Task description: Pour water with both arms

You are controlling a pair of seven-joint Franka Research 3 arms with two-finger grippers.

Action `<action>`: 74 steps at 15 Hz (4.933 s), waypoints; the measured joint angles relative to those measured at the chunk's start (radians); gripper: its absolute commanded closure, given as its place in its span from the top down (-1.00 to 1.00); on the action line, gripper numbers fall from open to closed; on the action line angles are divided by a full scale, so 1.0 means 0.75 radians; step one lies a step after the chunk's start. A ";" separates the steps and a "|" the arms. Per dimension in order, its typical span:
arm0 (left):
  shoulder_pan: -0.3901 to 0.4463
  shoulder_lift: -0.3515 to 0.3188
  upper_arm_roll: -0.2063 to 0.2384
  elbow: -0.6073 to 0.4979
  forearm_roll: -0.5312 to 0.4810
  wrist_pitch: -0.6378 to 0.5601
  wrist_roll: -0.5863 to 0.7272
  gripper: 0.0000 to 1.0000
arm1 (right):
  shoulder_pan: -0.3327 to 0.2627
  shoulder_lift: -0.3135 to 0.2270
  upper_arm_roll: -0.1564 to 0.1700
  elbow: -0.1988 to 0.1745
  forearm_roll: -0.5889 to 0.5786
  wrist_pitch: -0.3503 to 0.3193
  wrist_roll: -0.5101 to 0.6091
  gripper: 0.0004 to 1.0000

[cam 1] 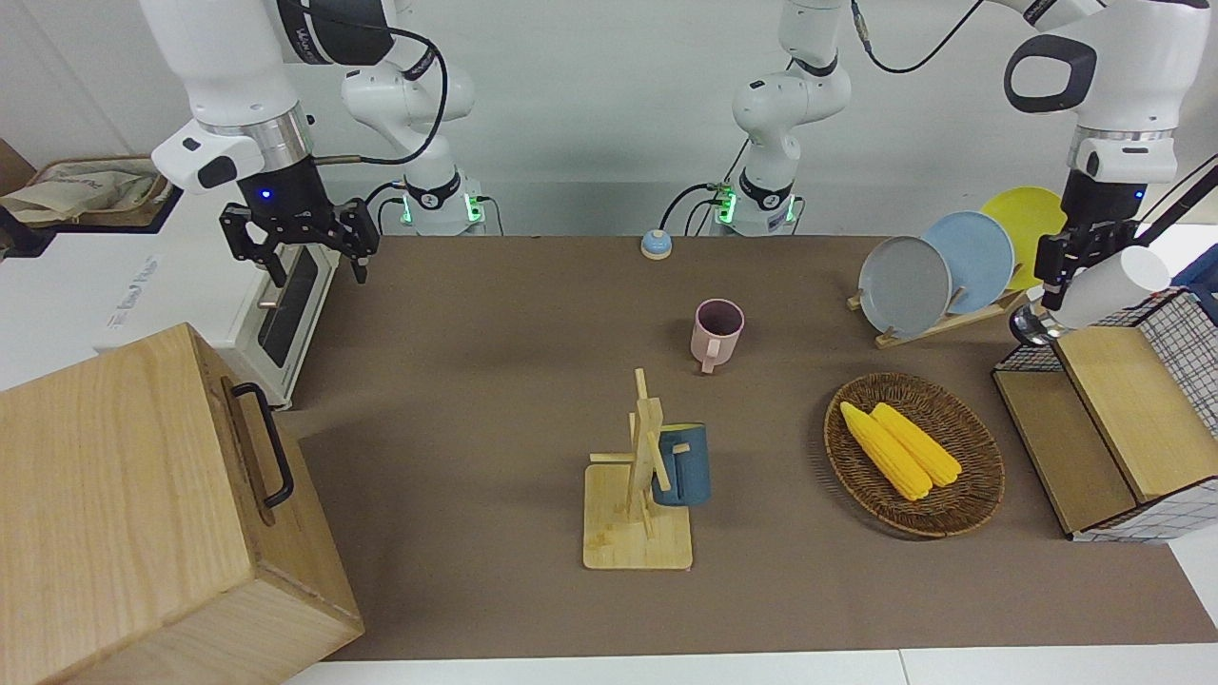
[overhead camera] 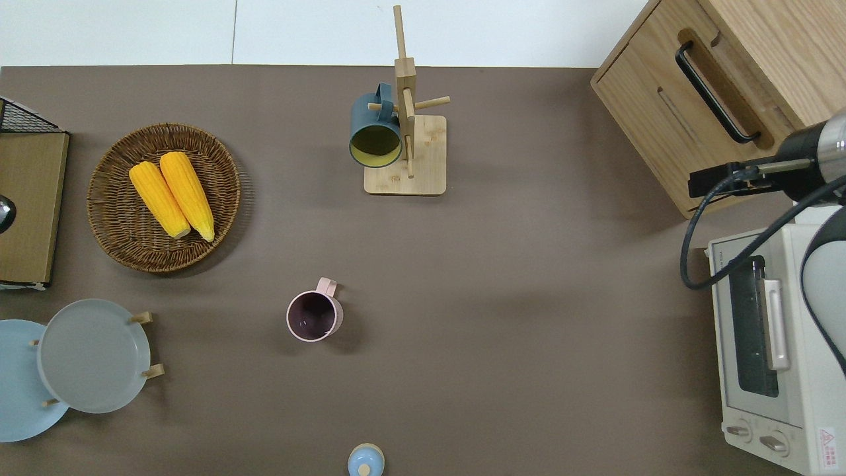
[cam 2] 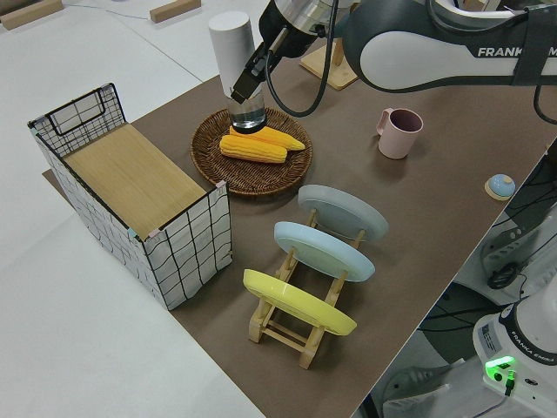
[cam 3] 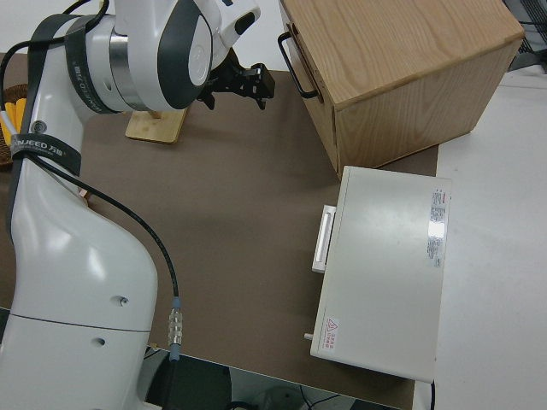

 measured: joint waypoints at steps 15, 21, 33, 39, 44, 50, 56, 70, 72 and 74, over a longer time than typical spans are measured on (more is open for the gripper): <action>-0.062 0.243 0.323 0.261 -0.448 0.083 0.662 -1.00 | 0.000 0.000 0.000 0.000 0.000 0.000 0.000 0.98; -0.056 0.320 0.360 0.227 -0.702 0.174 0.972 -1.00 | 0.000 0.000 0.000 0.000 0.000 0.000 0.000 0.98; -0.036 0.425 0.422 0.226 -0.835 0.184 1.197 -1.00 | 0.000 0.000 0.000 0.000 0.000 0.000 0.000 0.98; -0.016 0.450 0.423 0.226 -0.894 0.184 1.263 -0.90 | 0.000 0.000 0.000 0.000 0.000 0.000 0.000 0.98; -0.008 0.474 0.424 0.228 -0.972 0.187 1.325 0.22 | 0.000 0.000 0.000 0.000 0.000 0.000 0.000 0.98; -0.007 0.474 0.424 0.235 -0.976 0.197 1.326 1.00 | 0.000 0.000 0.000 0.000 0.000 0.000 0.000 0.98; -0.011 0.465 0.424 0.251 -0.891 0.192 1.243 1.00 | 0.000 0.000 0.000 0.000 0.000 0.000 0.000 0.98; -0.233 0.190 0.496 0.294 -0.110 -0.434 0.621 1.00 | 0.000 0.000 0.000 0.000 0.000 0.000 0.000 0.98; -0.303 0.133 0.495 0.297 -0.040 -0.519 0.523 1.00 | 0.000 0.000 0.000 0.000 0.000 0.000 0.000 0.98; -0.360 0.090 0.479 0.297 0.012 -0.586 0.432 1.00 | 0.000 0.000 0.000 0.000 0.000 0.000 0.000 0.98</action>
